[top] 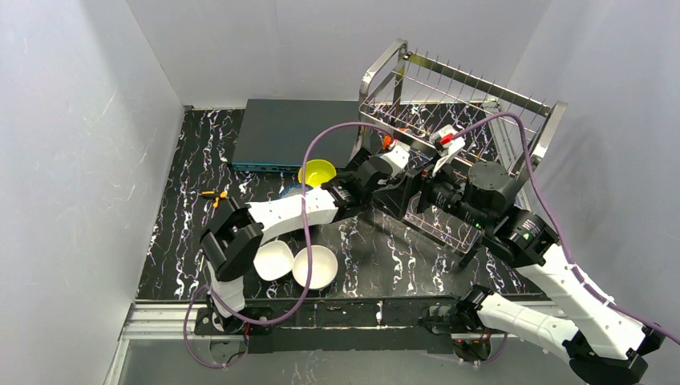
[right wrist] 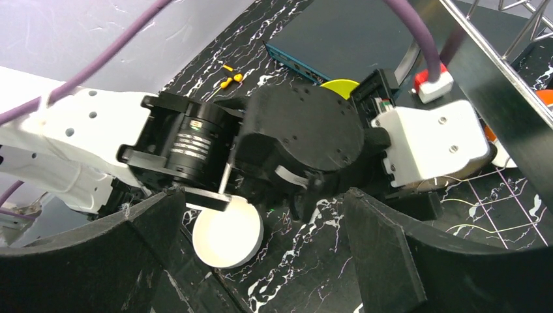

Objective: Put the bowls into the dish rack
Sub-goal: Place the bowl in the dish rack.

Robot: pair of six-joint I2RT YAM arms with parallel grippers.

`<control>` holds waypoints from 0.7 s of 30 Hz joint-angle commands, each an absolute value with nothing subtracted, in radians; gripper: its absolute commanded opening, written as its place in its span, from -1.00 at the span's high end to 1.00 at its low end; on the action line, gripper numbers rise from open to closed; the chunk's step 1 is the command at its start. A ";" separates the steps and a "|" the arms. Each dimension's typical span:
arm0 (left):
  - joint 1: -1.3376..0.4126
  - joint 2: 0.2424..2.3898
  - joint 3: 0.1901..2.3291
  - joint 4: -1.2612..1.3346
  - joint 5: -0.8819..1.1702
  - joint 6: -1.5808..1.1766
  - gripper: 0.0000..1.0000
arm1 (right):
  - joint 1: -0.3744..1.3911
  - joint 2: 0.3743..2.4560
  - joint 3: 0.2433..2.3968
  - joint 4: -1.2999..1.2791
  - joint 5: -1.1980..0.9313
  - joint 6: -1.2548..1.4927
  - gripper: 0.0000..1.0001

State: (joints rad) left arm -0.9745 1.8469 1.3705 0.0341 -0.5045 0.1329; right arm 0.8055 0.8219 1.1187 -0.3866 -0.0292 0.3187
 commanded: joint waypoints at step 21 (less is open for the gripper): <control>-0.967 1.105 0.816 -0.109 -0.182 -0.385 -0.96 | 0.809 0.823 1.145 -0.309 -0.059 0.372 -0.97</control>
State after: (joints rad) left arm -0.9688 1.1934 0.8696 -0.0116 -0.1783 -0.2188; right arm 0.8055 0.8261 1.1187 -0.3771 -0.0422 0.3496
